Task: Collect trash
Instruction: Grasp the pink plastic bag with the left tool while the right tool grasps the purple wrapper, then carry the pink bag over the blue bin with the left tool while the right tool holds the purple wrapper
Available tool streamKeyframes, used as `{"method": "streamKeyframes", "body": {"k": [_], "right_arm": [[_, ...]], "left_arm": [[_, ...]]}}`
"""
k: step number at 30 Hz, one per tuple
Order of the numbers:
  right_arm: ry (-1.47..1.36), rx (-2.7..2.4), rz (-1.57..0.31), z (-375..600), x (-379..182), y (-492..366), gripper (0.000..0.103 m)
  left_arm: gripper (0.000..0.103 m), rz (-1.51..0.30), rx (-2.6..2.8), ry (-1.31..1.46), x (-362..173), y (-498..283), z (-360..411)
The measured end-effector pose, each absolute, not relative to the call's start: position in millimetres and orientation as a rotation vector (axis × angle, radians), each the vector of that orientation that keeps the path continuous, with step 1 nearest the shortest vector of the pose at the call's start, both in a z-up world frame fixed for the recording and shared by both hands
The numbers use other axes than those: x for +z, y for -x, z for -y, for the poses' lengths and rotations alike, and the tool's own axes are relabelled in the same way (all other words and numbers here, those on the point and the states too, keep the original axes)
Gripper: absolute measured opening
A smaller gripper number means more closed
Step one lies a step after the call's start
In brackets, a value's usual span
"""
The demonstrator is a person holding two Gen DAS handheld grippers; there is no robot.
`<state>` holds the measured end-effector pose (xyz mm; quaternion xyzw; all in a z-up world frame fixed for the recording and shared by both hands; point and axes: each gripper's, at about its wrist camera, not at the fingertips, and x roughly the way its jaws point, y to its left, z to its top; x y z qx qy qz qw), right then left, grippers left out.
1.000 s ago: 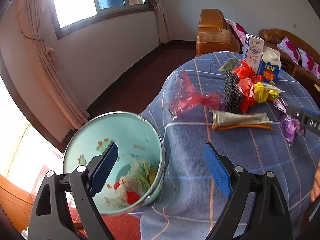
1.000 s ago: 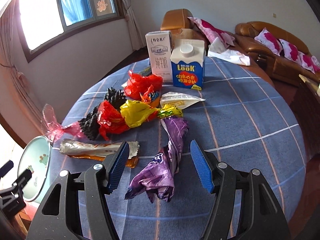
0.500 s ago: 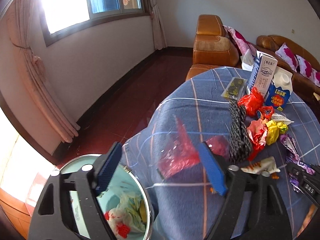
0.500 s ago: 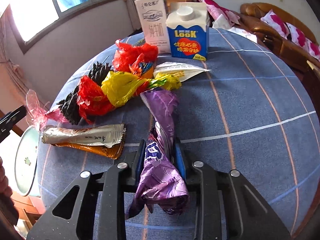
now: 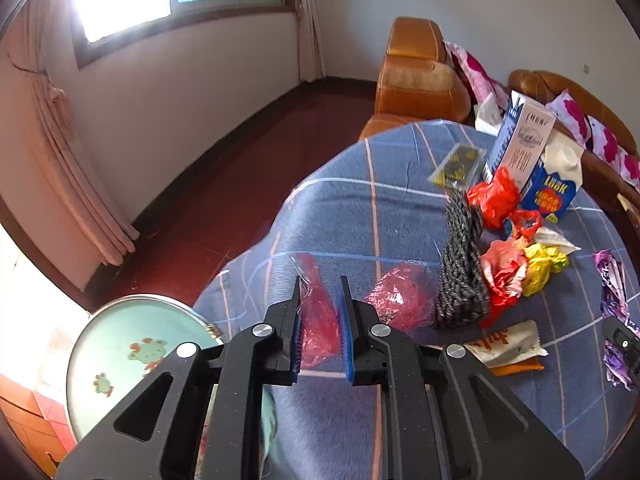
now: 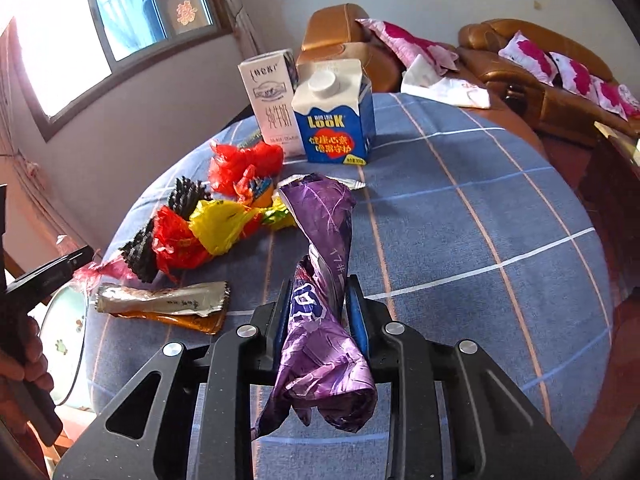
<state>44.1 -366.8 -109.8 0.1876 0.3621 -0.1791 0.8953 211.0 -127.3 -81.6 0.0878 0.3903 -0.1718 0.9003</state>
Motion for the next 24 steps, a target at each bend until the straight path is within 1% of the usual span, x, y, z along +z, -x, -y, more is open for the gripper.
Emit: {"method": "streamKeyframes", "body": {"k": [4,9,24], "right_arm": [[-0.362,-0.346,-0.733,351,-100,-41,0.027],[-0.333,-0.306,-0.736,325,-96,-44,0.027],[-0.255,-0.180,-0.769,254,-94,-61,0.027]], "left_arm": [[0.015,-0.739,-0.319,-0.184,-57,-193,108],[0.015,-0.698,-0.254,-0.201,-41,-175,83],[0.015,-0.729,-0.143,-0.182,-47,-141,12]]}}
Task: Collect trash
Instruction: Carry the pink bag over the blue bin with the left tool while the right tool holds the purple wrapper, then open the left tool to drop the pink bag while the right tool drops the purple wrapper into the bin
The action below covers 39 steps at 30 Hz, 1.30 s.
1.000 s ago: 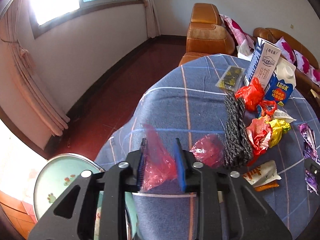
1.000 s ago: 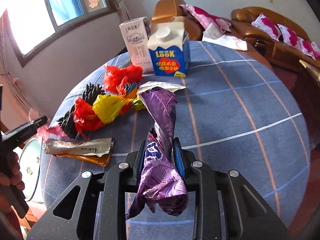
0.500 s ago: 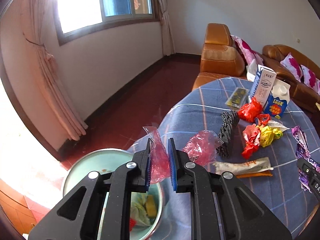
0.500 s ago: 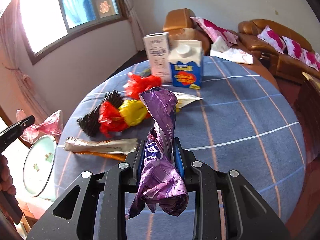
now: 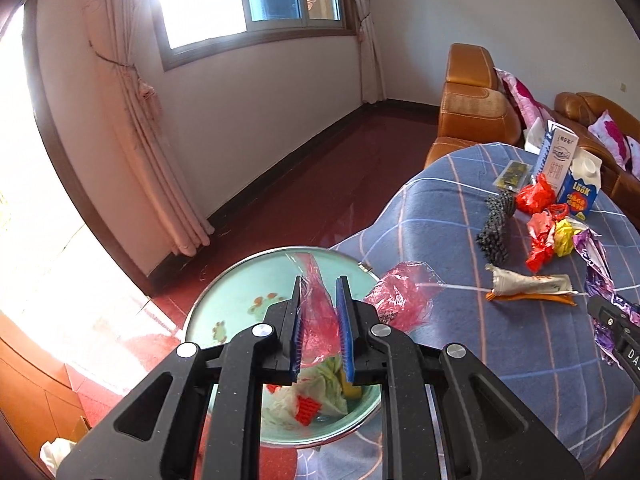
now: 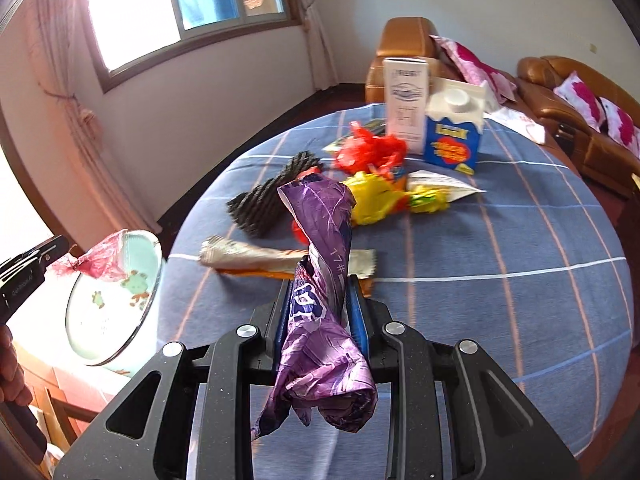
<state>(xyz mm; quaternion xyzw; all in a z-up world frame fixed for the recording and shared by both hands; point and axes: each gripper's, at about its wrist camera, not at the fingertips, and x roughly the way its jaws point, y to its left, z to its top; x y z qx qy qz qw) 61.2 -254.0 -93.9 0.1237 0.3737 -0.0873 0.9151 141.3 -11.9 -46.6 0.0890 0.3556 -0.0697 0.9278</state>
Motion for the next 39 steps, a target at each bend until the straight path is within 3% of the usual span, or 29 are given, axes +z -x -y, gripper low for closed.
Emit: {"method": "streamKeyframes", "body": {"k": [39], "right_arm": [[-0.104,0.084,-0.809,116,-90,-115,0.027]], "left_arm": [[0.015,-0.771,-0.023,-0.082,-63,-140,-74]]}}
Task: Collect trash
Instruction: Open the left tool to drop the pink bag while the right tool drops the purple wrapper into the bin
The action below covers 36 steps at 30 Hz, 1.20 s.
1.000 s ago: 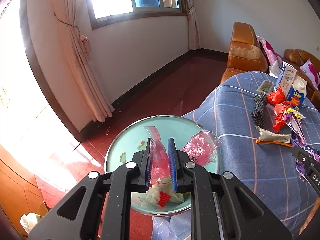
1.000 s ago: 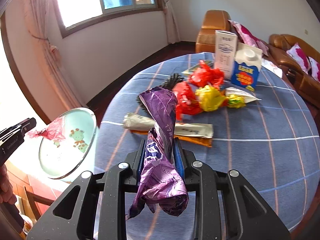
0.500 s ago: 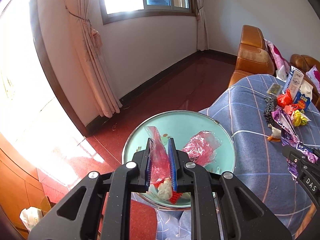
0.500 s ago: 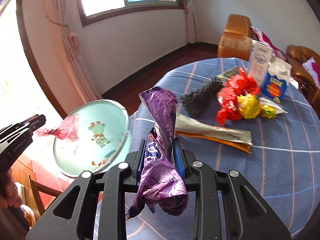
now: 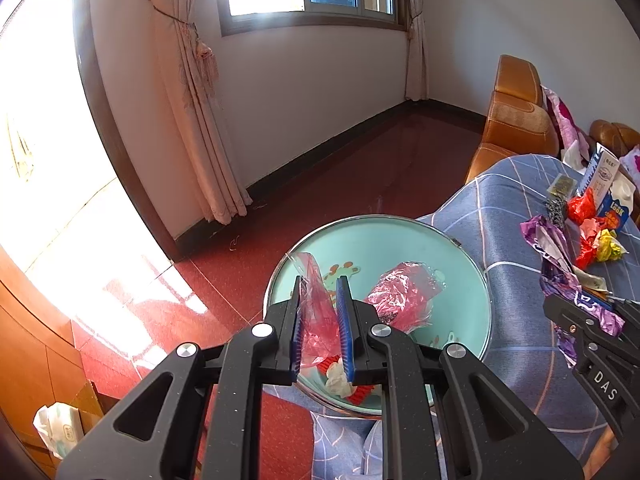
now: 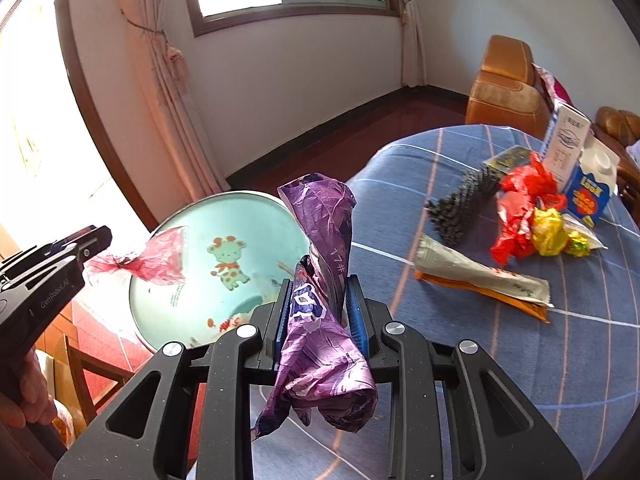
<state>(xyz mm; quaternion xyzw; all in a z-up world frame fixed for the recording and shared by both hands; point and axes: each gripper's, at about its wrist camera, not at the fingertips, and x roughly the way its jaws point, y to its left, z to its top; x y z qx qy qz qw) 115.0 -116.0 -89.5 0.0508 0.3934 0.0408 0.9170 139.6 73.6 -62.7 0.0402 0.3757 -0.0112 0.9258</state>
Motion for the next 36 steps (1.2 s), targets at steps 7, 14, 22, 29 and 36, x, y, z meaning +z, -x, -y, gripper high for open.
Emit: {"method": "streamKeyframes", "body": {"k": [7,14,22,29,36], "right_arm": [[-0.080,0.120,-0.822,97,-92,-129,0.027],[-0.074,0.136,-0.847,85,-101,-145,0.028],[-0.068,0.150,-0.884,76,-113,-160,0.028],[-0.060,0.179,-0.918,69,-123,-174,0.029],[-0.091,0.231,-0.945,70,-133,-184,0.037]], "left_arm": [[0.015,-0.798,-0.023,-0.081,-73,-149,-75],[0.015,-0.819,-0.016,-0.078,-81,-157,-77],[0.015,-0.844,-0.012,-0.079,-91,-169,-75],[0.016,-0.868,-0.008,-0.077,-99,-177,-75],[0.022,-0.888,0.003,-0.073,-105,-180,-81]]}}
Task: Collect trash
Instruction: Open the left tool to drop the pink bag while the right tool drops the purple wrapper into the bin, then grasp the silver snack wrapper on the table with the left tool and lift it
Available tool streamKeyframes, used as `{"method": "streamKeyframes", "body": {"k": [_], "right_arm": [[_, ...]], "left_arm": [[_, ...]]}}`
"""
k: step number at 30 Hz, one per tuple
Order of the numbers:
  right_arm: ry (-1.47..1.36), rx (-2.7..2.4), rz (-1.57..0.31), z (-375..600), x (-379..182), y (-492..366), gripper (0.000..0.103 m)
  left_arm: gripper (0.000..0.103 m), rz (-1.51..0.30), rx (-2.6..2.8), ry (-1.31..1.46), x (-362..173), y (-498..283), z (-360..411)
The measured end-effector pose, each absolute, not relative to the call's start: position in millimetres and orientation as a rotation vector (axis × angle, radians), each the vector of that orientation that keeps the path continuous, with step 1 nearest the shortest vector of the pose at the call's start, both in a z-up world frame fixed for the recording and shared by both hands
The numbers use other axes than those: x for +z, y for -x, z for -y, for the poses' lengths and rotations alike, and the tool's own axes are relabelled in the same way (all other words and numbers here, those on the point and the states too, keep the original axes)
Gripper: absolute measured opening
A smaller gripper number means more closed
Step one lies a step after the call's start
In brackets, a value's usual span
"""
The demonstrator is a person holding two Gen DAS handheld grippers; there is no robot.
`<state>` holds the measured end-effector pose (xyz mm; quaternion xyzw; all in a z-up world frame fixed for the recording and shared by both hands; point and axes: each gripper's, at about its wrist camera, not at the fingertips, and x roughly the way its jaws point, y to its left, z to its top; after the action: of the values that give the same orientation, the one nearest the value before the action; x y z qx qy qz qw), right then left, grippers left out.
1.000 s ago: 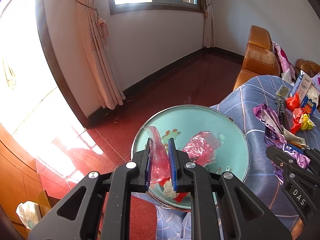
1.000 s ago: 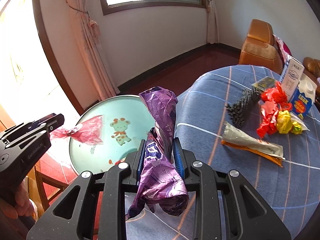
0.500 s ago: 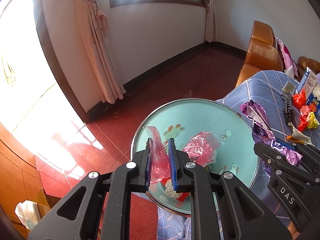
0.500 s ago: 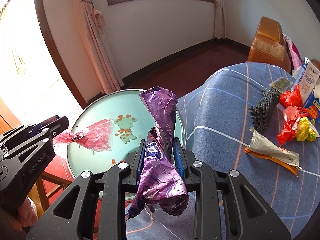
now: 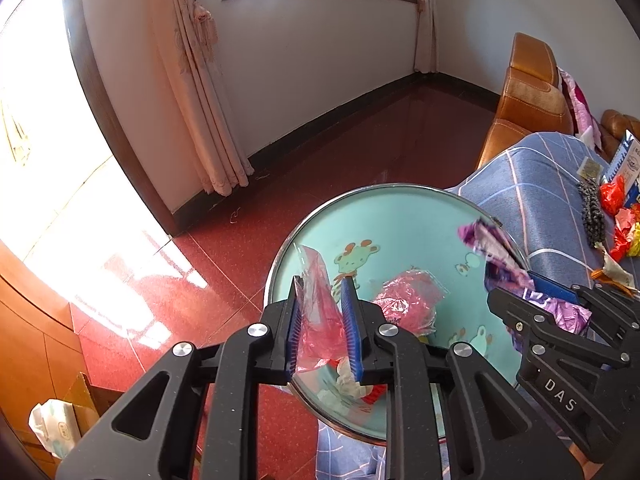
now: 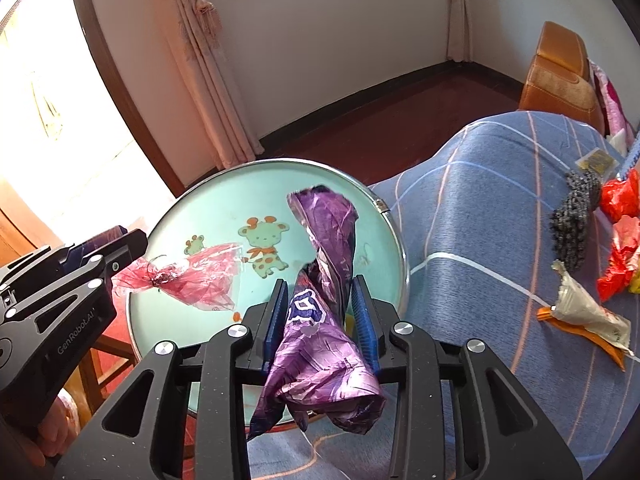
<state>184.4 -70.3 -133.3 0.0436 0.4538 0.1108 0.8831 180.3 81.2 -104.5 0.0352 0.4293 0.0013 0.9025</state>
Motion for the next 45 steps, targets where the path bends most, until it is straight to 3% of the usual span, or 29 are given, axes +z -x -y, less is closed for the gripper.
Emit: {"method": "streamKeyframes", "body": {"k": [5,9,18,45], "right_arm": [[-0.100,0.230,-0.918,75,-127,-181,0.042],[-0.120,0.208,-0.893,85,-117,-175,0.042],[-0.161,0.126,-0.862,121,-104,-151,0.042],[-0.295,-0.216,-0.857,289,-124,-66,0.042]], "left_arm": [[0.028,-0.886,0.011,-0.079,-105,-180,-82],[0.049,-0.868,0.016,-0.080,-98,-176,-82],[0.069,-0.828,0.019,-0.091,-82,-161,-73],[0.067,-0.812,-0.274,-0.240,-83,-130,63]]}}
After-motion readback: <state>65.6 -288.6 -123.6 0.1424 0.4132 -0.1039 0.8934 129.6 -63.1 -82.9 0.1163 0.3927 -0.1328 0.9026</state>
